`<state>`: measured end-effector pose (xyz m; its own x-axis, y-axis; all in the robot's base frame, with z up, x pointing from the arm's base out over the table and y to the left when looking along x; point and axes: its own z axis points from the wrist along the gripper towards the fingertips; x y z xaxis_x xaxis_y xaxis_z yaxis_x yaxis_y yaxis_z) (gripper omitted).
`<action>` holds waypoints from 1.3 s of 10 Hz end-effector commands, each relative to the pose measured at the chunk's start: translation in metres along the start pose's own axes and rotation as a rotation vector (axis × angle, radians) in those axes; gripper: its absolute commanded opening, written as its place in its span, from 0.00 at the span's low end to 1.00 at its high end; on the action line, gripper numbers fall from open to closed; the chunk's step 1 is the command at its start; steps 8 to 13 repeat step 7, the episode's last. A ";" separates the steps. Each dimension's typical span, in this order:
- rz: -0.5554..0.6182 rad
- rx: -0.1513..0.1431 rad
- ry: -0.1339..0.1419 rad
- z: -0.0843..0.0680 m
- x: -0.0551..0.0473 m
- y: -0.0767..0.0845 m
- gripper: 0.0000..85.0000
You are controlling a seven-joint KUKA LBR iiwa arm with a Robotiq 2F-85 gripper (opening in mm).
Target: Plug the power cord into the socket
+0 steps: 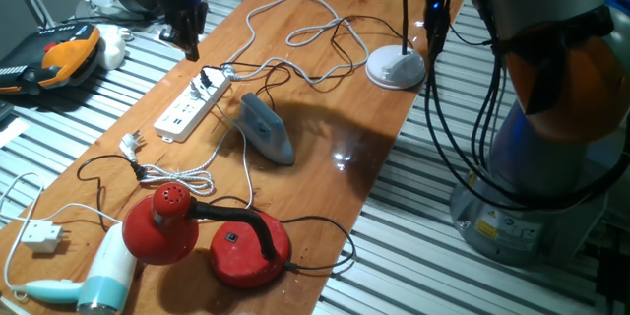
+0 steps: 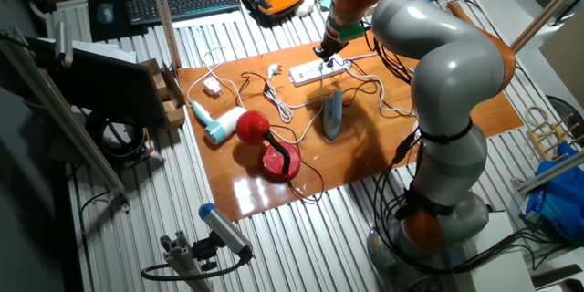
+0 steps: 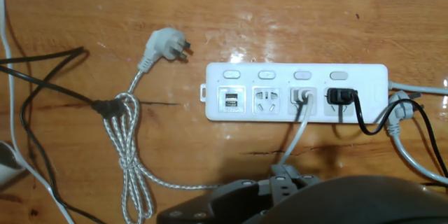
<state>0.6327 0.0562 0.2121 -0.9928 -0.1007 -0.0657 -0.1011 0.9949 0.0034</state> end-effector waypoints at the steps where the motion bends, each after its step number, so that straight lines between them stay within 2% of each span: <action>1: 0.006 0.002 0.002 0.001 0.000 0.002 0.00; 3: 0.021 0.007 -0.004 0.006 -0.002 0.010 0.00; 5: 0.029 0.000 0.006 0.012 -0.004 0.014 0.00; 7: 0.013 -0.001 0.014 0.014 -0.003 0.009 0.00; 13: 0.013 -0.001 0.014 0.014 -0.003 0.009 0.00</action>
